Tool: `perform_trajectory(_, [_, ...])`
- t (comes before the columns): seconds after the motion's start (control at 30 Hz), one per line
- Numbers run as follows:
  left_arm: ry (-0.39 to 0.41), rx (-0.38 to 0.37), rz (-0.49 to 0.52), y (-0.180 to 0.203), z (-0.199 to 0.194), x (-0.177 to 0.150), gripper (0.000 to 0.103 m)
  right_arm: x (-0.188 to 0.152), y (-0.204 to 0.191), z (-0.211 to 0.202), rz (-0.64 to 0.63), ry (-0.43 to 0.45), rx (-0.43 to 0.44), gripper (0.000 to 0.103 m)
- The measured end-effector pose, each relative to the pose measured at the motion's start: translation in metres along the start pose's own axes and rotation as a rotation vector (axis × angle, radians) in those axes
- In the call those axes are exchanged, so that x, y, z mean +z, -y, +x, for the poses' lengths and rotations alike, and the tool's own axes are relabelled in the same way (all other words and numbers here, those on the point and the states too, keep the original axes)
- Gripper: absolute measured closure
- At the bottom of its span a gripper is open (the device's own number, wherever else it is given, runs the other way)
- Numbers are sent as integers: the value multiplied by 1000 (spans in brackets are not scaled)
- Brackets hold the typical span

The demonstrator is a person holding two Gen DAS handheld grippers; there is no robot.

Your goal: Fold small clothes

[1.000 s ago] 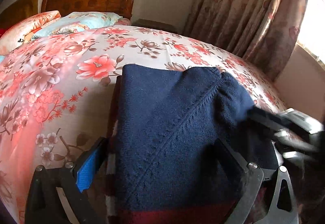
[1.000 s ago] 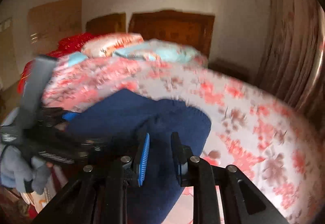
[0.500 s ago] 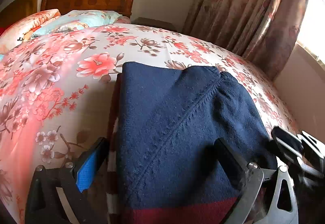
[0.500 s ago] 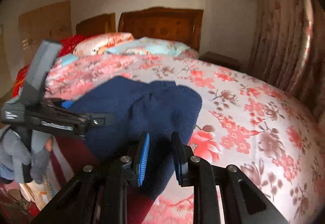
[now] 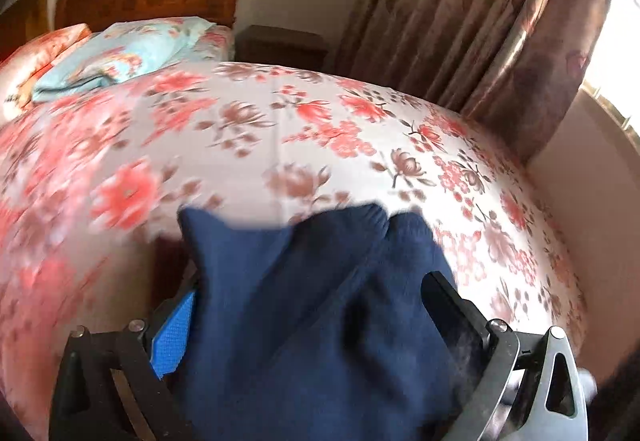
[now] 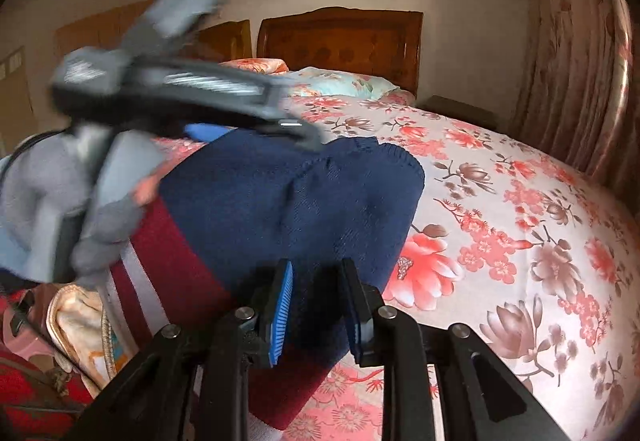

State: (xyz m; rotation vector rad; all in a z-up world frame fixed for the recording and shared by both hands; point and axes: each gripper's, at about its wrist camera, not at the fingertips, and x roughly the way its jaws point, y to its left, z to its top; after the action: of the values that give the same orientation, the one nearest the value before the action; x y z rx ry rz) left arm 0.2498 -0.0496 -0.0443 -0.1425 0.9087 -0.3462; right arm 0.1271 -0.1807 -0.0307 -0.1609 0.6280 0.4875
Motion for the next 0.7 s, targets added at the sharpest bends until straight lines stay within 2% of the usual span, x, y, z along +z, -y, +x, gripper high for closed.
perform_trajectory(0.07, [19,44,54,16,18,9,0,0,1,1,9,-4,6,78])
perform_trajectory(0.13, [-6,173,113,26,42,12,0,0,1,-1,13,-5,11,78])
perform_trajectory(0.23, [-11,180,58,14,39,16,0,1,1,-1,12,-9,15,78])
perform_trajectory(0.27, [19,184,28,6,31,13,0,1,2,-1,14,-11,25,78])
perform_trajectory(0.37, [191,247,-117,-33,-14,-3,0,5,6,1,2,-27,42,78])
perform_trajectory(0.43, [303,343,-239,-68,-48,-17,0,10,11,4,-13,-39,53,78])
perform_trajectory(0.5, [365,422,-324,-97,-73,-27,0,18,15,4,-15,-37,60,78])
perform_trajectory(0.6, [392,457,-354,-119,-96,-34,0,34,28,6,1,4,54,78])
perform_trajectory(0.7, [424,366,-294,-105,-109,-31,0,59,39,21,25,11,42,78])
